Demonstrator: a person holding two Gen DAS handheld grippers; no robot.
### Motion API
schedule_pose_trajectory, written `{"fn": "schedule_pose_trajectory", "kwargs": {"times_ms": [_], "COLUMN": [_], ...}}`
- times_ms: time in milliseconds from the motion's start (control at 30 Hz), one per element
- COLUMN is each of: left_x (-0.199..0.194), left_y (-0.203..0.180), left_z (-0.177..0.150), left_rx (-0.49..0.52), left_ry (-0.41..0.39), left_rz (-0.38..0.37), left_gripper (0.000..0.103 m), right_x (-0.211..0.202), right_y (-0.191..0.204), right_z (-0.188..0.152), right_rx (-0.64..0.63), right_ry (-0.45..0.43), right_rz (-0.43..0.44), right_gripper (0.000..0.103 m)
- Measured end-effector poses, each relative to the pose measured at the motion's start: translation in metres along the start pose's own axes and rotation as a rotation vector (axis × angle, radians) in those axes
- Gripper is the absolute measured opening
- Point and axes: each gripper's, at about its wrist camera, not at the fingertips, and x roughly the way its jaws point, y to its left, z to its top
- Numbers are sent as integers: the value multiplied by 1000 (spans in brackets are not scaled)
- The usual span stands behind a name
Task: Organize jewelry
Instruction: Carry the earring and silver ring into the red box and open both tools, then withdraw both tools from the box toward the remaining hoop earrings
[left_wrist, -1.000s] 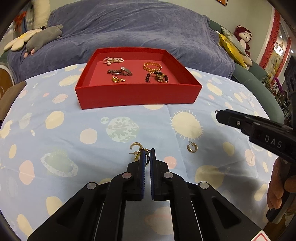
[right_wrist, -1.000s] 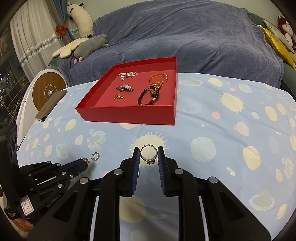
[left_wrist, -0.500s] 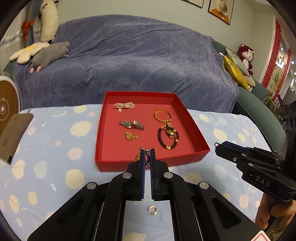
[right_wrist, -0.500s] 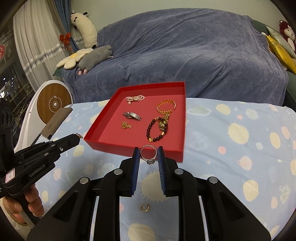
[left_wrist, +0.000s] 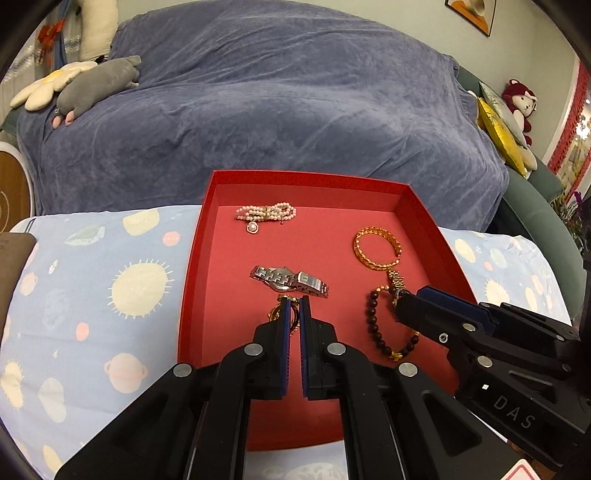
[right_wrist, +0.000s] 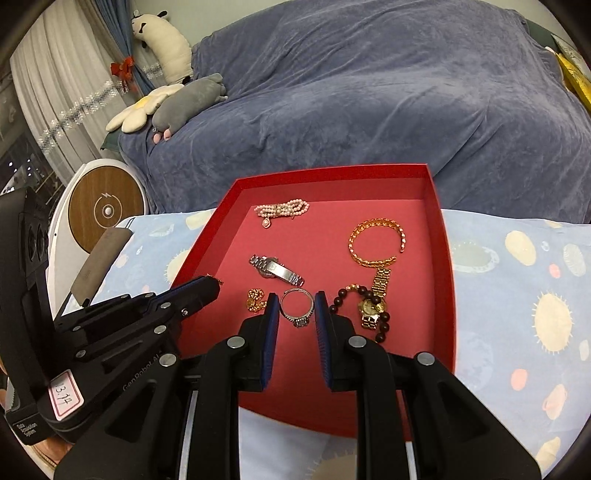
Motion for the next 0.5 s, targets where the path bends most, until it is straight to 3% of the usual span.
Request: {"fn": "schedule_pose_trajectory", "kwargs": {"times_ms": [267,433,500], "left_x": [9,-12,-27], "left_y": [11,14,14], "left_z": [2,1,-1], "left_rx": [-32,-56,-61], "left_ry": [14,-2,-11], "left_rz": [-6,-9,-10], "left_gripper": [9,25,26], "right_x": [9,-23,-44], "right_y": [2,1,1], "right_z": [2,1,-4], "right_rx": [-15,-13,-17], "right_ry": [6,-27,-42], "right_rz": [5,9,3], "right_gripper": [21,22,22]}}
